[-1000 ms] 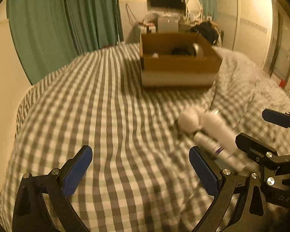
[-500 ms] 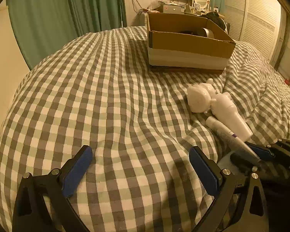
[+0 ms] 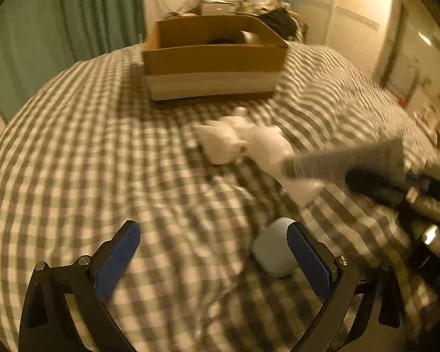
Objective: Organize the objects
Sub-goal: 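Grasp the white tube with the right tool while the left tool grasps the earbud case, then carry the earbud case and tube into the box and open both tools, then move both tools back to the white bottle and white figurine on the bed, then grasp the white bottle with the right tool while the left tool grasps the white figurine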
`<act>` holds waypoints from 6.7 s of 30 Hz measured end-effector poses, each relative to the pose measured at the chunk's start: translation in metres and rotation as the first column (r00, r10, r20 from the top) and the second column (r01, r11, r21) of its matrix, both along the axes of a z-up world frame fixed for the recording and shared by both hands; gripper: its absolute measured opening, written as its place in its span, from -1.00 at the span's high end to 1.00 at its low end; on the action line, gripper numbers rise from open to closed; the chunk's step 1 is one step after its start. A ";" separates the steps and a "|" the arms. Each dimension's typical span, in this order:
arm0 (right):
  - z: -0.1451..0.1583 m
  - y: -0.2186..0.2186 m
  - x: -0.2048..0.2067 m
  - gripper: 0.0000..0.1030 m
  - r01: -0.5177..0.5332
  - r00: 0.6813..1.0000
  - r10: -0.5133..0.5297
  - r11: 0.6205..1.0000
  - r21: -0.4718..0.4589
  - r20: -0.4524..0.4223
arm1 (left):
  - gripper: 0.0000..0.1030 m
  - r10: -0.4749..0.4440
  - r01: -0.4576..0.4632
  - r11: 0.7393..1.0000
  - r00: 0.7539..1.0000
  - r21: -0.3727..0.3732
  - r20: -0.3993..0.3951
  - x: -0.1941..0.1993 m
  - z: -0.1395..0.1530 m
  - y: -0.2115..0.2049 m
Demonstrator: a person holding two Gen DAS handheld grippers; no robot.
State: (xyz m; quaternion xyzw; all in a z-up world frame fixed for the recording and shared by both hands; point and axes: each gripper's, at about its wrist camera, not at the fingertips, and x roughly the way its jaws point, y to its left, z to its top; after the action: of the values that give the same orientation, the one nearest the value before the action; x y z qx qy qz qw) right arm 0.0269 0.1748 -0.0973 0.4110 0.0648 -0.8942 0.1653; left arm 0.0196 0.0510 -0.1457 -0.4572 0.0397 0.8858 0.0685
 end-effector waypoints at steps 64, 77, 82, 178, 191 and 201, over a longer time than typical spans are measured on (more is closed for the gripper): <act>0.073 0.021 0.028 0.79 0.048 0.984 -0.060 0.996 -0.074 -0.165 | -0.12 -0.043 0.035 0.968 0.999 0.248 0.028 0.015 0.045 -0.044; 0.141 -0.001 0.005 0.79 -0.002 0.954 -0.006 1.000 -0.026 -0.300 | -0.13 0.001 0.030 0.972 0.991 0.231 -0.136 -0.035 0.133 -0.060; 0.168 -0.009 -0.021 0.79 -0.019 0.940 0.008 0.999 -0.029 -0.341 | -0.13 -0.007 0.049 0.974 0.983 0.223 -0.186 -0.062 0.164 -0.062; -0.041 -0.016 -0.082 -0.41 0.103 0.994 -0.106 0.990 0.100 0.034 | -0.98 0.138 -0.150 0.985 0.981 -0.082 -0.137 -0.070 0.017 -0.064; -0.062 -0.024 -0.088 0.17 0.072 0.990 -0.082 0.993 0.090 0.112 | -0.98 0.159 -0.165 0.985 0.981 -0.049 -0.108 -0.078 0.009 -0.065; -0.009 0.019 -0.087 0.17 0.162 0.987 -0.162 0.986 -0.026 0.009 | -0.98 0.059 -0.061 0.998 0.995 -0.028 -0.081 -0.094 0.002 -0.010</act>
State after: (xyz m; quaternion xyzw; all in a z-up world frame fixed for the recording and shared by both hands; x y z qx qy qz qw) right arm -0.0605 0.1938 -0.1059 0.4159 0.0187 -0.9040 0.0976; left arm -0.0749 0.0415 -0.1439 -0.4234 0.0421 0.9044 0.0332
